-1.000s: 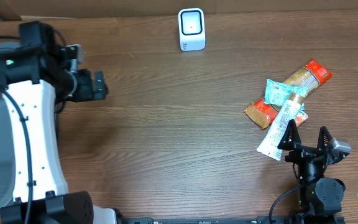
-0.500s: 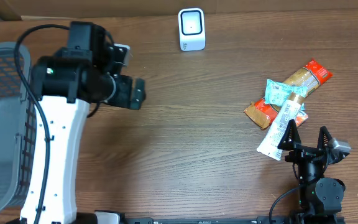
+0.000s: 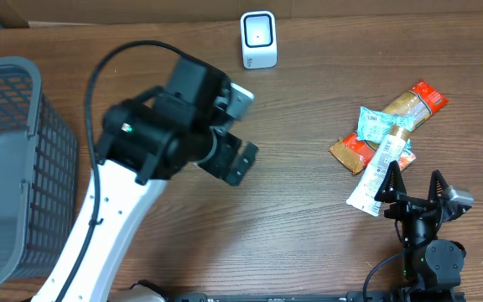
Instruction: Scan the item barcode
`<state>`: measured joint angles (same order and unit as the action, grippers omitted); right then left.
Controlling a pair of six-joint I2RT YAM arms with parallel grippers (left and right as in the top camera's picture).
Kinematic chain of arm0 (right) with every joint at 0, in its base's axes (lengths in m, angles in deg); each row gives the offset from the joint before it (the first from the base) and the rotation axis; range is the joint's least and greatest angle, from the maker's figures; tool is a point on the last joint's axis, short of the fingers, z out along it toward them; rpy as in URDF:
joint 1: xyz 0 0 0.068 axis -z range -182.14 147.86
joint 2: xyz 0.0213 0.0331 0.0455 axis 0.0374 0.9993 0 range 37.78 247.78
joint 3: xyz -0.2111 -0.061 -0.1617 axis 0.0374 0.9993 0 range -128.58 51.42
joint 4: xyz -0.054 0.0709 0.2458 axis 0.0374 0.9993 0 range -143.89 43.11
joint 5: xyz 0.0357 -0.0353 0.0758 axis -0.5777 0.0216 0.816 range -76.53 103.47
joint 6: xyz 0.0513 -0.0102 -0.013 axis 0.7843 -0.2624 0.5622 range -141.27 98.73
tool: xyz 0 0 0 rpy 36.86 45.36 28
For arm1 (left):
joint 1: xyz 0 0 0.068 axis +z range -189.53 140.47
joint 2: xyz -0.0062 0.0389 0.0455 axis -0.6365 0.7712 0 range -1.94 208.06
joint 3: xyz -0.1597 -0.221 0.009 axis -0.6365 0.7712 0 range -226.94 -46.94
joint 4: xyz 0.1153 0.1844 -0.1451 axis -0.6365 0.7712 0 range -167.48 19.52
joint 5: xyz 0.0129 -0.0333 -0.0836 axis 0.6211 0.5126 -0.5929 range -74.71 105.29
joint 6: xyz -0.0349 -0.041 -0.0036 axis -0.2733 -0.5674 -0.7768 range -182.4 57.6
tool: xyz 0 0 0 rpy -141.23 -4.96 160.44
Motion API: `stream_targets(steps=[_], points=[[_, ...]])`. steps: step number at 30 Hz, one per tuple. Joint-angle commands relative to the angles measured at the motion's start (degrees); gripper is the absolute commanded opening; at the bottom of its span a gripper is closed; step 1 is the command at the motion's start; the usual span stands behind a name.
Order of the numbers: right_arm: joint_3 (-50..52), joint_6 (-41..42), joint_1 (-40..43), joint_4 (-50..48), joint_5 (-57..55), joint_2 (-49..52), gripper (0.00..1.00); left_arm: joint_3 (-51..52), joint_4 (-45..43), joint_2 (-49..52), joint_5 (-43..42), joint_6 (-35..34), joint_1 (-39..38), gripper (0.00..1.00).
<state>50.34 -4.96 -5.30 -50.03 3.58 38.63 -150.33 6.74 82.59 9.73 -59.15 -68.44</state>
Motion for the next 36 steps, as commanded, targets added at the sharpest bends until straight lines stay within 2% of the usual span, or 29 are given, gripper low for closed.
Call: stream_targets(steps=[1,10,26,36], points=[[0.6,0.1,-0.5,-0.3,-0.6,-0.7,1.0,-0.6,-0.1,-1.0,-0.2,0.9,-4.1,1.0],[0.6,0.1,-0.5,-0.3,-0.6,-0.7,1.0,-0.6,-2.2,-1.0,2.4,0.9,-10.1,1.0],[0.6,0.1,-0.5,-0.3,-0.6,-0.7,1.0,-0.6,-2.2,-0.7,2.6,0.9,-11.1,1.0],[0.6,0.1,-0.5,-0.3,-0.6,-0.7,1.0,1.6,-10.0,-0.6,3.2,0.9,-11.6,1.0]])
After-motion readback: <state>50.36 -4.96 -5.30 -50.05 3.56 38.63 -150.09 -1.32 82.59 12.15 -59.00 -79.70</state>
